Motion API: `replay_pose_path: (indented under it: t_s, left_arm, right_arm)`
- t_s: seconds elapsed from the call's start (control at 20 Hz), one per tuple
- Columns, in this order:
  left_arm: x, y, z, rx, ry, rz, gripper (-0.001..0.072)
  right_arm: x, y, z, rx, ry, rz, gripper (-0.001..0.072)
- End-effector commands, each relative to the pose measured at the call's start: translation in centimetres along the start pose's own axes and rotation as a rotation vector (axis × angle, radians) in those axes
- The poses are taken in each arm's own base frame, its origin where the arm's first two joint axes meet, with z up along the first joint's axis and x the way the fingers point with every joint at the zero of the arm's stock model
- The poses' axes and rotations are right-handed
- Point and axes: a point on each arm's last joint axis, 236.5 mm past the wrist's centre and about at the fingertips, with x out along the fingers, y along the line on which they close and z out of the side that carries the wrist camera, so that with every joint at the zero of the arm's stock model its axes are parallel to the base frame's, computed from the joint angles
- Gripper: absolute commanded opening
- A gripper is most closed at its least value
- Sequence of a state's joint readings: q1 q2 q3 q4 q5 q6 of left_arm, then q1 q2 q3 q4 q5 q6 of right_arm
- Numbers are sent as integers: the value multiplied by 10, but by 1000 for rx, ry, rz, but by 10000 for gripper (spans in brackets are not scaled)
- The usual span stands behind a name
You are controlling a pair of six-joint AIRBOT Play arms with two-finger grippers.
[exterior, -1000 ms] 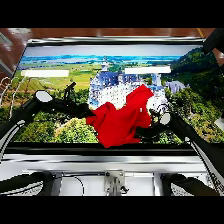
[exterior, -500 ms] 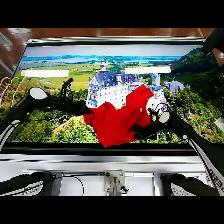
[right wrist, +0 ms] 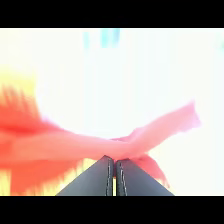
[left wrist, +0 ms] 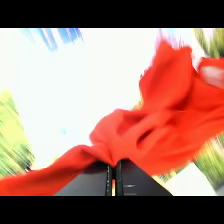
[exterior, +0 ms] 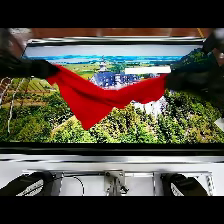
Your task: Fold the shirts.
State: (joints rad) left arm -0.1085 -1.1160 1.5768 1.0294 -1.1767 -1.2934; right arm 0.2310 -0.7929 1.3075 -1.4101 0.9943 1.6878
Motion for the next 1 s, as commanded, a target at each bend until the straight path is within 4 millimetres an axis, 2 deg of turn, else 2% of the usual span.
replay_pose_path:
  t_s: [0.0,0.05,0.1,0.2,0.3,0.4,0.55,0.7,0.75,0.85,0.95]
  left_arm:
    - [-116,-41,99,141,-362,72,28]
    - [-144,-62,119,144,-472,38,29]
    - [-168,-78,131,157,-550,11,29]
    - [-210,-100,141,192,-652,3,29]
    - [-236,-109,139,220,-703,27,29]
    - [-244,-114,131,236,-691,36,28]
    - [-226,-112,110,236,-577,27,28]
    - [-197,-87,90,231,-433,83,29]
    - [-184,-74,83,224,-374,111,28]
    - [-153,-49,65,200,-235,142,29]
    - [-110,-25,37,131,-62,134,29]
  right_arm:
    - [-171,30,134,-10,-563,38,69]
    - [-201,41,145,-1,-631,85,69]
    - [-223,49,150,2,-674,113,69]
    - [-256,59,154,17,-733,162,69]
    - [-272,62,154,17,-759,176,69]
    - [-273,62,151,39,-749,184,69]
    - [-251,57,140,47,-658,158,69]
    - [-203,32,113,35,-466,35,69]
    - [-182,18,98,31,-368,-29,69]
    - [-134,-13,55,38,-111,-156,69]
    - [-87,-37,17,30,128,-250,69]
